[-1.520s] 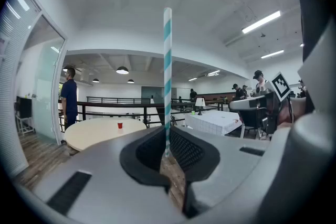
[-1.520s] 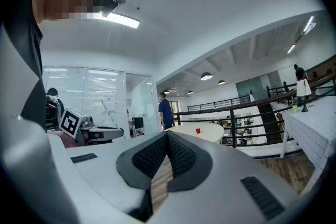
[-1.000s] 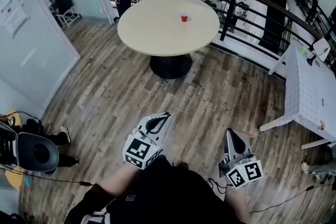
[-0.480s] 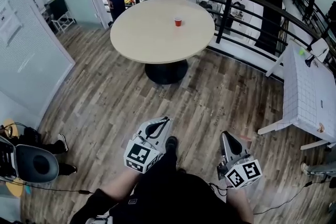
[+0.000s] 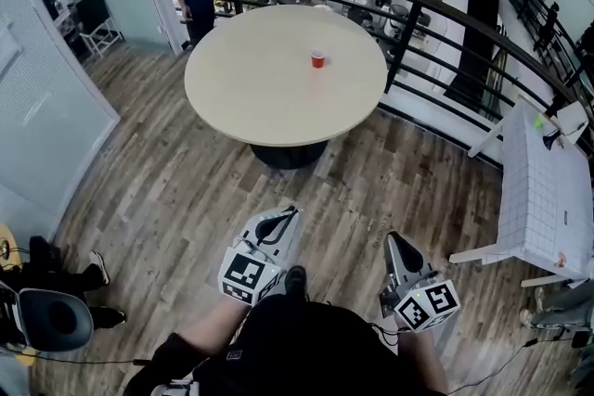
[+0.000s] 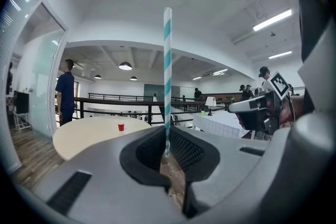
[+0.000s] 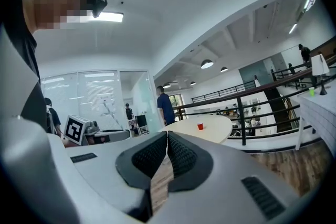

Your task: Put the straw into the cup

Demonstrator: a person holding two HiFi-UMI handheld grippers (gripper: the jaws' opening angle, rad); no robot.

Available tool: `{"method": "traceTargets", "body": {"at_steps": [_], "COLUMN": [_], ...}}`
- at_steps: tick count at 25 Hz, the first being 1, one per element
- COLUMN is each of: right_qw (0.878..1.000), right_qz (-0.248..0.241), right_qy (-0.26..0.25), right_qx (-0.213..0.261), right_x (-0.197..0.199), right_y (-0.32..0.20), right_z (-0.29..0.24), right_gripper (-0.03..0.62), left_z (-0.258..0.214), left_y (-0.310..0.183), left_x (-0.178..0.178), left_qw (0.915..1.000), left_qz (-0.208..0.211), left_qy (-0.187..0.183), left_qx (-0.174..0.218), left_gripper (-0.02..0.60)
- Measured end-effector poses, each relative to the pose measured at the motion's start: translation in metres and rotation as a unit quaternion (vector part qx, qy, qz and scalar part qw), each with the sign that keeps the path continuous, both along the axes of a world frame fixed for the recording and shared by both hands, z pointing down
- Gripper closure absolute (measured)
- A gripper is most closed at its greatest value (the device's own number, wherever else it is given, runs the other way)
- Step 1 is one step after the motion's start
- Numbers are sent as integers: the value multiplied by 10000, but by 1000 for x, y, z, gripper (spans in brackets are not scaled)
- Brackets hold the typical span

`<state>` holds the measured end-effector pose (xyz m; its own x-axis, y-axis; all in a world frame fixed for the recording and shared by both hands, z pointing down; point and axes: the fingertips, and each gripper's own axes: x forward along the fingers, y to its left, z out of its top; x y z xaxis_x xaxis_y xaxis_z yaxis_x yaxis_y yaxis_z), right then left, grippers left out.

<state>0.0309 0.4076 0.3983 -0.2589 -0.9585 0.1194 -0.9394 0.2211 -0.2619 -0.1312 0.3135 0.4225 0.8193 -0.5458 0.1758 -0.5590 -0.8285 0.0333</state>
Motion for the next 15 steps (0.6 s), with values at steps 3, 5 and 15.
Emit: {"method": "traceTargets", "body": {"at_steps": [3, 5, 15], "right_qw": [10000, 9999, 9991], "right_qz": [-2, 16, 154], "right_qy": [-84, -125, -369], "right_qx": [-11, -2, -165], "right_x": [0, 2, 34], "right_y": [-42, -61, -127], "right_z": [-2, -2, 18], "right_gripper": [572, 571, 572], "left_z": [2, 5, 5], "left_y": [-40, -61, -131], "left_x": [2, 4, 28], "left_qw": [10000, 10000, 9997], "left_qz": [20, 21, 125], "left_qy": [-19, -43, -200], "left_qx": [-10, -28, 16], "left_gripper": [554, 554, 554]}}
